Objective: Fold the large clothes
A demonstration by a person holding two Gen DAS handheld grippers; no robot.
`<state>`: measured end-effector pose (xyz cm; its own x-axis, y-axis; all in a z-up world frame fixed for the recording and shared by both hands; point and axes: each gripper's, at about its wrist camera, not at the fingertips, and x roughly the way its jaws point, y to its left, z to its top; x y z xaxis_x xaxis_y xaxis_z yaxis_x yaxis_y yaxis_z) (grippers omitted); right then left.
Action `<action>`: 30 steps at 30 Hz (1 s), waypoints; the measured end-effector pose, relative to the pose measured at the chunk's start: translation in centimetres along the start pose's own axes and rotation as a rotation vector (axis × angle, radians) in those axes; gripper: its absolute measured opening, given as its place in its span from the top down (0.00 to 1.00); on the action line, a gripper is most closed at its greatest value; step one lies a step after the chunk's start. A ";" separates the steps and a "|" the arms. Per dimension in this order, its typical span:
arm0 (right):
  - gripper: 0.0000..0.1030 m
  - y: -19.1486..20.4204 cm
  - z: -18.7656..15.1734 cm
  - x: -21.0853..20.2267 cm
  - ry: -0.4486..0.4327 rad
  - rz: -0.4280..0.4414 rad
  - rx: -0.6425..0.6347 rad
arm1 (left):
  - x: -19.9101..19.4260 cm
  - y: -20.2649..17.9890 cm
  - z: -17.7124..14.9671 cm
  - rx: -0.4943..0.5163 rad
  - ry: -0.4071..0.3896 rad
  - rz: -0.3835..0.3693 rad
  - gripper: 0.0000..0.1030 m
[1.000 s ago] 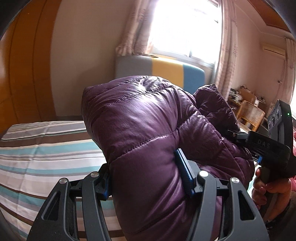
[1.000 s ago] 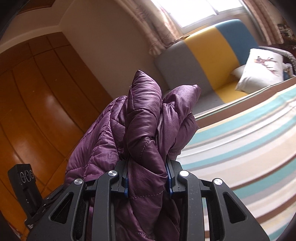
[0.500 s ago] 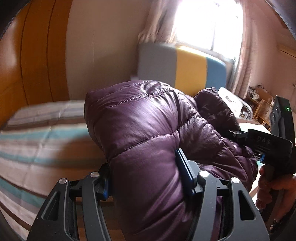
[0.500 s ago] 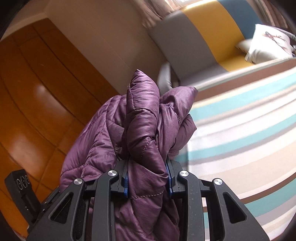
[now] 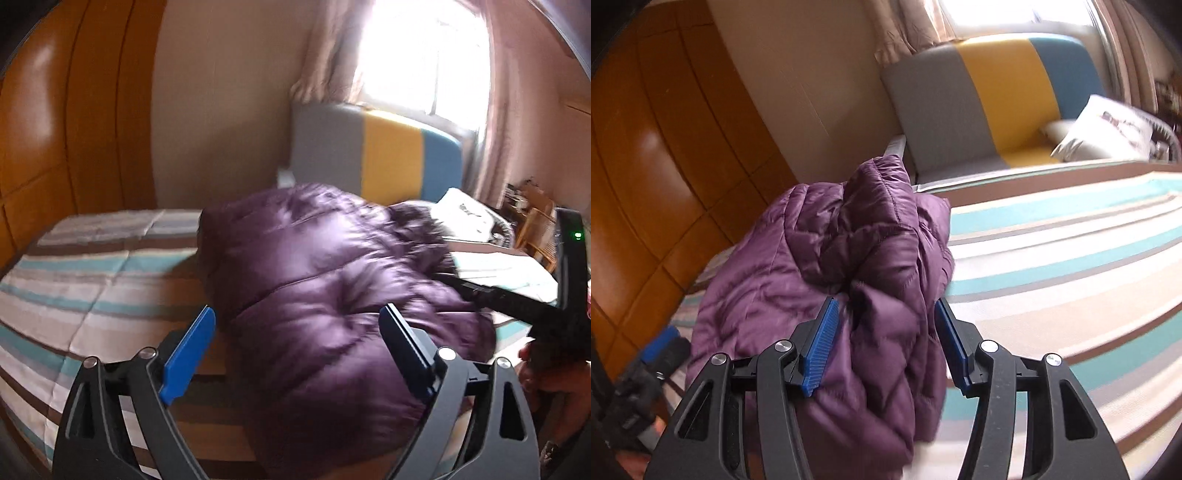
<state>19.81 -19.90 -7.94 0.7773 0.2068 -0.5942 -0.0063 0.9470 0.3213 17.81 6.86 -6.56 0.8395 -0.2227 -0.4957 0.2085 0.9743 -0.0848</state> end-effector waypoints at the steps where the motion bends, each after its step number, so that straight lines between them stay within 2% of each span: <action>1: 0.41 0.0 -0.2 0.0 0.005 -0.014 -0.005 | 0.0 -0.8 -0.1 0.038 0.009 0.010 0.09; 4: 0.41 -0.2 -1.4 0.1 0.039 -0.038 -0.003 | 1.7 -1.9 -1.1 0.102 0.087 0.066 0.08; 6: 0.41 -0.6 -2.0 1.2 0.081 -0.052 -0.016 | 2.8 -1.3 -2.1 0.074 0.140 0.058 0.08; 9: 0.40 -0.4 -3.2 2.0 0.098 -0.079 -0.054 | 3.5 -0.9 -3.3 0.079 0.157 0.065 0.08; 13: 0.39 -0.1 -2.9 0.8 0.098 -0.096 -0.052 | 3.2 -0.8 -3.3 0.063 0.168 0.065 0.08; 15: 0.37 0.6 -2.9 -1.1 0.063 -0.093 -0.056 | 2.1 -0.8 -3.0 0.041 0.171 0.065 0.08; 16: 0.33 1.1 -3.2 -2.2 0.050 -0.088 -0.059 | 1.4 -1.0 -3.0 0.041 0.168 0.068 0.03; 19: 0.15 2.4 -3.3 -5.0 -0.002 -0.058 -0.086 | -1.3 -1.5 -3.2 0.059 0.127 0.110 0.02; 22: 0.13 3.7 -4.3 -7.1 -0.015 -0.058 -0.139 | -4.3 -2.4 -3.8 0.077 0.079 0.137 0.02; 28: 0.03 5.4 -6.5 -11.2 -0.050 -0.105 -0.207 | -8.3 -3.2 -4.8 0.070 0.064 0.263 0.02; 30: 0.03 5.4 -7.5 -12.4 -0.062 -0.113 -0.218 | -9.5 -3.3 -5.1 0.056 0.051 0.268 0.02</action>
<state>5.44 -15.53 -4.42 0.8178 0.0875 -0.5688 -0.0475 0.9953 0.0848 6.57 5.94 -5.93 0.8421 0.0461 -0.5373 0.0111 0.9946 0.1028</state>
